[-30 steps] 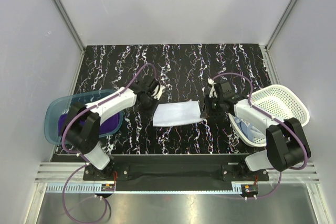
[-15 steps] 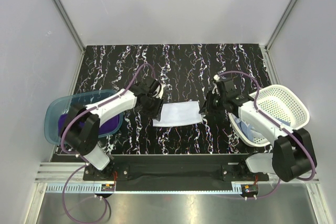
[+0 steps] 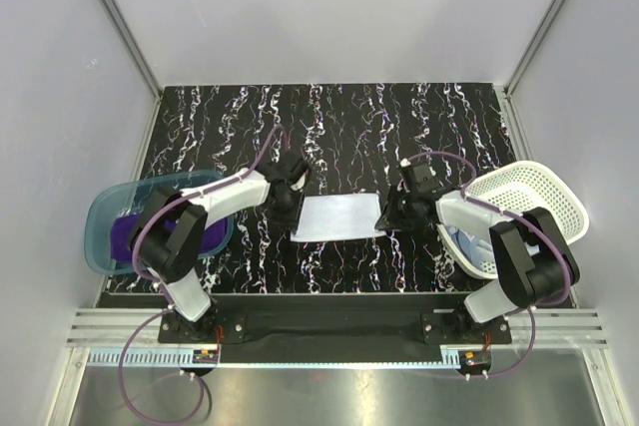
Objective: Fold and stack the towels
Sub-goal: Fold the towel, then neatly place the folded towel into the bin, then grab crumpled towel
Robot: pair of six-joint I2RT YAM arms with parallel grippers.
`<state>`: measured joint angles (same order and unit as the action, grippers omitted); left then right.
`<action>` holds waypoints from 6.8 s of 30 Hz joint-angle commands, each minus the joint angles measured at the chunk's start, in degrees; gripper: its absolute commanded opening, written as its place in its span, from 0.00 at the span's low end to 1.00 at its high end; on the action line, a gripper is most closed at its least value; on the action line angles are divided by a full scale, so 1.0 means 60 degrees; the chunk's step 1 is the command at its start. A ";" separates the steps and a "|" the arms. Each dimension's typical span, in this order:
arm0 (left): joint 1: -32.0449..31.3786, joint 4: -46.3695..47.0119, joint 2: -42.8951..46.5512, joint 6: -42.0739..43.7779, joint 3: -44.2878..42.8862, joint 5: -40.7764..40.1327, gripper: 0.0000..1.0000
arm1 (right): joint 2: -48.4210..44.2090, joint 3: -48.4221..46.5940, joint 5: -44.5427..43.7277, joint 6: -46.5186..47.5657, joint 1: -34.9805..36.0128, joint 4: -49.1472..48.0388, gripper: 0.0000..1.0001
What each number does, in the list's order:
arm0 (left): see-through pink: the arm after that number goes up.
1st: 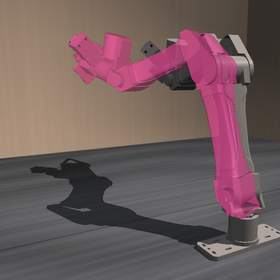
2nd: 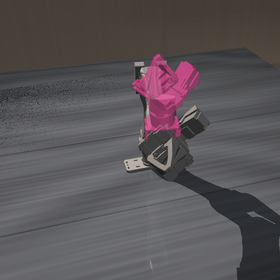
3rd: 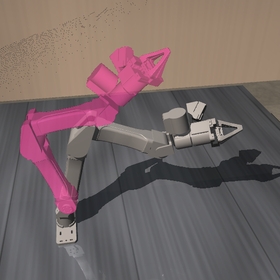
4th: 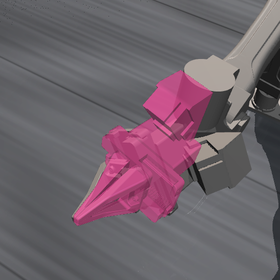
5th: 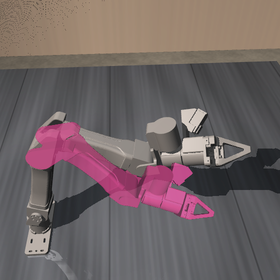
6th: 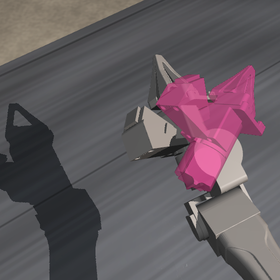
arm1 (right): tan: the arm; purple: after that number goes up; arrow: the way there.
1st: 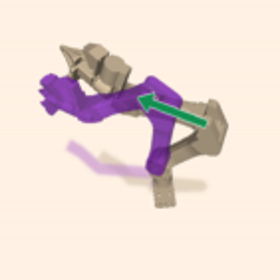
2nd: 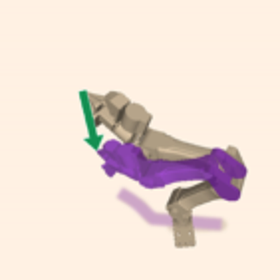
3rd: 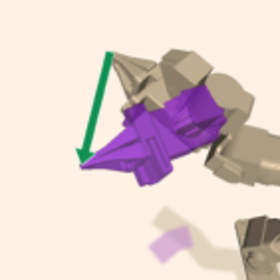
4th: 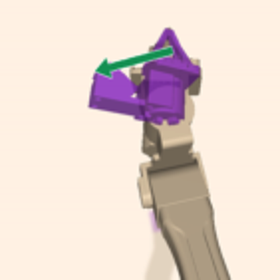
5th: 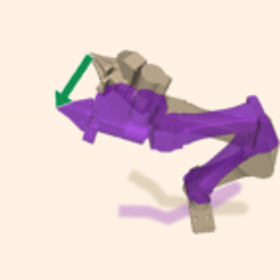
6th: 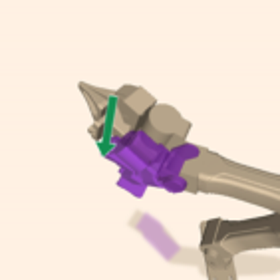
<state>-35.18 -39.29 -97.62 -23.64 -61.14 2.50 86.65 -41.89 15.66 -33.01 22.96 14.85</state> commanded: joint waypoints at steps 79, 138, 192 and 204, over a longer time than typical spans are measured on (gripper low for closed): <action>0.1132 -0.0598 0.0699 -0.1246 -0.1160 -0.1222 0.00 | -0.1990 -0.2481 -0.1555 0.1708 0.0070 0.1714 1.00; 0.7562 0.0027 0.4902 0.4157 0.1253 -0.7376 0.00 | -0.1625 -0.1822 -0.0705 0.2822 0.0070 0.0658 1.00; -0.3527 0.2476 0.5475 0.1097 -0.0298 -0.3203 0.99 | -0.1184 -0.1881 -0.5363 -0.2173 -0.4837 0.4321 0.96; -0.3512 0.2256 0.5592 0.1436 -0.0502 -0.2528 0.95 | -0.1142 -0.0592 -0.5217 -0.1924 -0.5174 0.3106 0.69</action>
<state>-56.45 -28.49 -65.60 -15.73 -63.16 -15.81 79.59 -46.06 -15.86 -44.80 -7.81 37.54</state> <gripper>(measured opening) 0.958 0.704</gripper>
